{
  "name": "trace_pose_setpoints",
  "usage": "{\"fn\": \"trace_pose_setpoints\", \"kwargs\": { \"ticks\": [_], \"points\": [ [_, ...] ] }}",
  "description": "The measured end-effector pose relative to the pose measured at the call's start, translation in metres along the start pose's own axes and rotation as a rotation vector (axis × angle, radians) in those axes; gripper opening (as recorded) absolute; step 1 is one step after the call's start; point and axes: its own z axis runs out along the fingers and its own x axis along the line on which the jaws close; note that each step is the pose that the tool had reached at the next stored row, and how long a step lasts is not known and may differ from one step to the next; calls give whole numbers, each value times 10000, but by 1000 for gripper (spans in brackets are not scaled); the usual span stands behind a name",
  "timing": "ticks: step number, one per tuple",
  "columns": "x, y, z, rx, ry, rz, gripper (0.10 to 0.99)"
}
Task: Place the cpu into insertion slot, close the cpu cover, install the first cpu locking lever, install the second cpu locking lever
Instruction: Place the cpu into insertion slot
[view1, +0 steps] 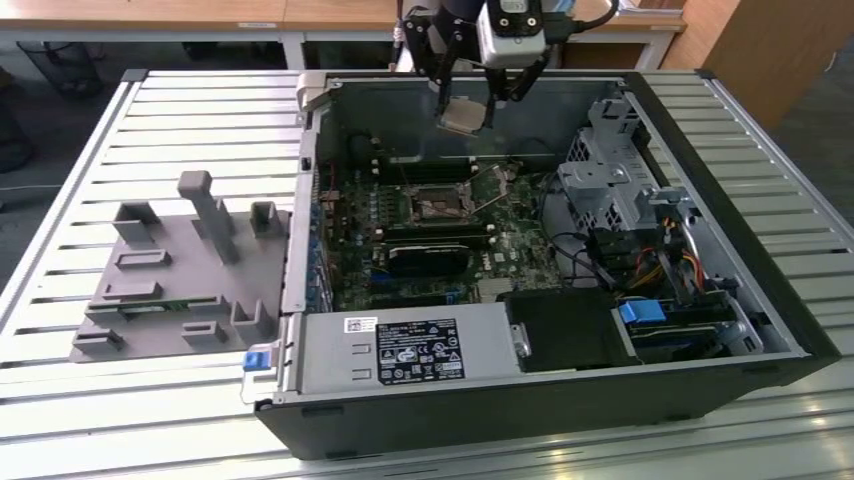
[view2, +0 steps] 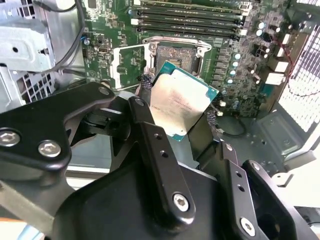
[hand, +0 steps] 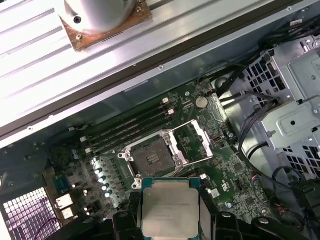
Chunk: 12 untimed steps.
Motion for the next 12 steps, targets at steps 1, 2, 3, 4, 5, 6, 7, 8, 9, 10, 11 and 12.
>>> {"fn": "trace_pose_setpoints", "kwargs": {
  "ticks": [1, 2, 3, 4, 5, 6, 7, 8, 9, 10, 11, 12],
  "points": [
    [0, 0, 1, -2, -8, 95, 541],
    [0, 0, 1, -4, -16, 179, 541],
    [0, 0, 1, -5, -23, 264, 541],
    [0, 1, 2, -7, -30, 352, 541],
    [1, 1, 2, -9, -38, 442, 541],
    [1, 1, 3, -11, -46, 533, 541],
    [1, 1, 4, -13, -54, 625, 541],
    [1, 2, 4, -15, -62, 718, 541],
    [1, 2, 5, -16, -71, 816, 541],
    [1, 2, 6, -18, -78, 904, 541],
    [1, 2, 6, -19, -86, 991, 541],
    [2, 2, 6, -21, -93, 1077, 541]
  ]
}}
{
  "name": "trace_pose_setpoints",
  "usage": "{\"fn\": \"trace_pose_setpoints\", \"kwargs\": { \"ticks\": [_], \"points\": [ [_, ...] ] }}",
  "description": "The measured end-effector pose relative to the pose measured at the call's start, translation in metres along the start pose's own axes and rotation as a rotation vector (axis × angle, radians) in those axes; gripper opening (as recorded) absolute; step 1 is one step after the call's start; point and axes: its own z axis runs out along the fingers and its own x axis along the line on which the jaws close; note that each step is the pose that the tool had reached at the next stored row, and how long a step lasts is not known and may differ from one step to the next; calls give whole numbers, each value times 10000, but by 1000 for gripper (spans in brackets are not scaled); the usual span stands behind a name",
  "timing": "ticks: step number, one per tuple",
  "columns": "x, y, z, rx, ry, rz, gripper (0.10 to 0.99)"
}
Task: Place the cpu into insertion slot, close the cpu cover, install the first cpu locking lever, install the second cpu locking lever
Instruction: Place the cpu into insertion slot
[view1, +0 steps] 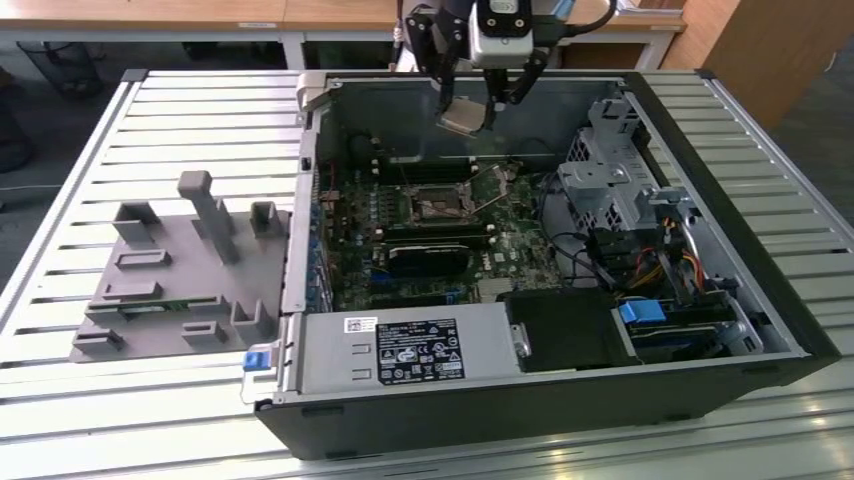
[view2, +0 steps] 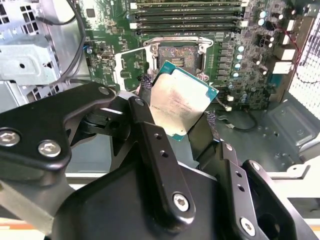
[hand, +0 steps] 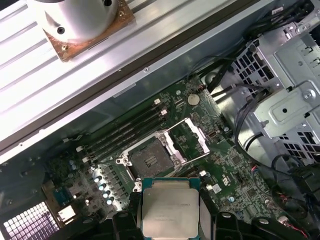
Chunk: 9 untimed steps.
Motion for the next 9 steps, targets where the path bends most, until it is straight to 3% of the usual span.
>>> {"fn": "trace_pose_setpoints", "kwargs": {
  "ticks": [9],
  "points": [
    [4, 5, 6, -14, -68, 773, 541]
  ]
}}
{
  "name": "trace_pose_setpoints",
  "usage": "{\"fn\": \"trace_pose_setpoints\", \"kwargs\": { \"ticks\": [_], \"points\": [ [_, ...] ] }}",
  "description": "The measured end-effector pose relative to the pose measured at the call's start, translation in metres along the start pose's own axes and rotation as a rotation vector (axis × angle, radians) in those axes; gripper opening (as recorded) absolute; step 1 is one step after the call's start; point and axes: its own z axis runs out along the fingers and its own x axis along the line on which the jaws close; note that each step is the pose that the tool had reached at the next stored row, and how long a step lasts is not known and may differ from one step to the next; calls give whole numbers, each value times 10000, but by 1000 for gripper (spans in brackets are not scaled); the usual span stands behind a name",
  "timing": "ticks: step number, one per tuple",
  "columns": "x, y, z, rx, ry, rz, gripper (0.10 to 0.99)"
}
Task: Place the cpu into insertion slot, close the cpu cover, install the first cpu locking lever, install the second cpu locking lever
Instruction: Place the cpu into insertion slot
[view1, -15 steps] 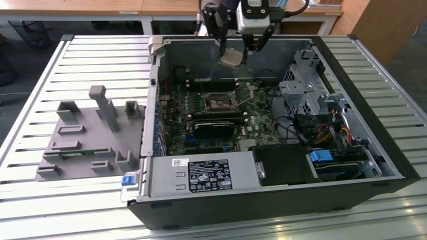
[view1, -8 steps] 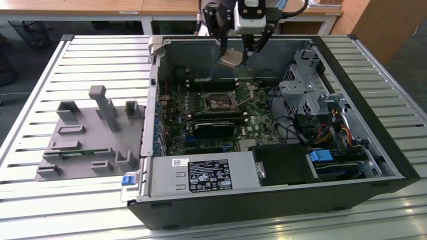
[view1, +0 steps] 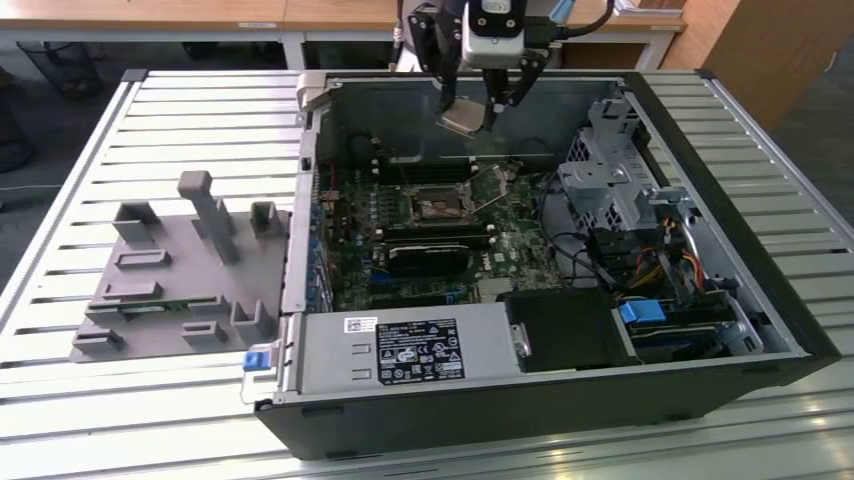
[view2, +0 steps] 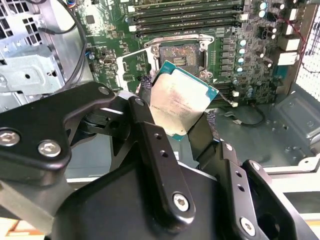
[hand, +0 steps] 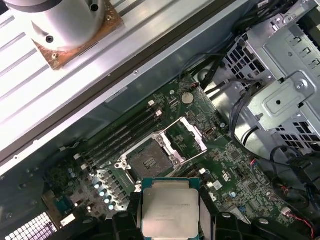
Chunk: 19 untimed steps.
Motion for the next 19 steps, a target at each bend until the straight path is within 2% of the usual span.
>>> {"fn": "trace_pose_setpoints", "kwargs": {
  "ticks": [19],
  "points": [
    [6, 7, 11, -29, -138, 1581, 541]
  ]
}}
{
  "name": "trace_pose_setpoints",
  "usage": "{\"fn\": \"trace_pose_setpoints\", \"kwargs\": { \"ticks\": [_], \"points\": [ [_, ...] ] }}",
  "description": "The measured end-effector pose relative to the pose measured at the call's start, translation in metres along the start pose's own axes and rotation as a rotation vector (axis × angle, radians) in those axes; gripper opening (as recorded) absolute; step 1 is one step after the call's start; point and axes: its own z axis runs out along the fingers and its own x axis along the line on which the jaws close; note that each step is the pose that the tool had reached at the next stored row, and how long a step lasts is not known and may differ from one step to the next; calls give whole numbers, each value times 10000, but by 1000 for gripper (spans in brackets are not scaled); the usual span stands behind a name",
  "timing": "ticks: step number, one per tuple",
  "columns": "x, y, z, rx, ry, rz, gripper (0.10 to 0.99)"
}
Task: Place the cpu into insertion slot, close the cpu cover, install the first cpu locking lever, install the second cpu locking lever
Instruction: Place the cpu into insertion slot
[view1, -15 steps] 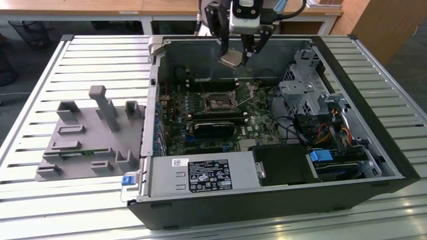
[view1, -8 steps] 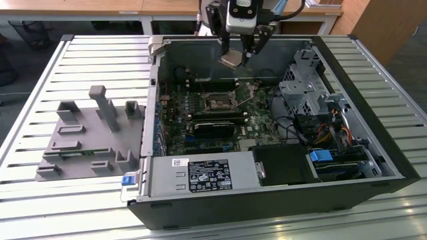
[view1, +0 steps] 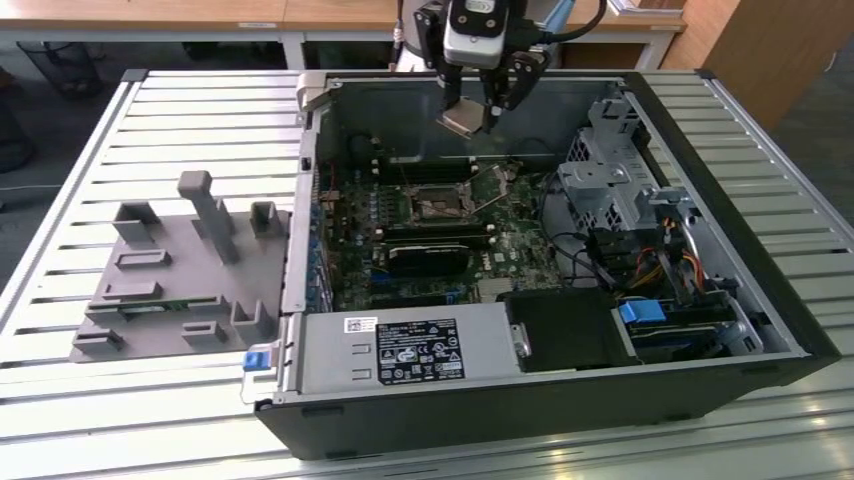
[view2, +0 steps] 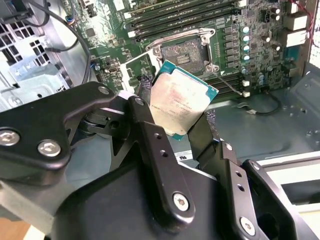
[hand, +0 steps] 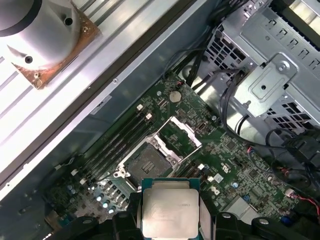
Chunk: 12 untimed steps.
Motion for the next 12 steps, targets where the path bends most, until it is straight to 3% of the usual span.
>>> {"fn": "trace_pose_setpoints", "kwargs": {
  "ticks": [12],
  "points": [
    [5, 4, 7, -19, -85, 982, 541]
  ]
}}
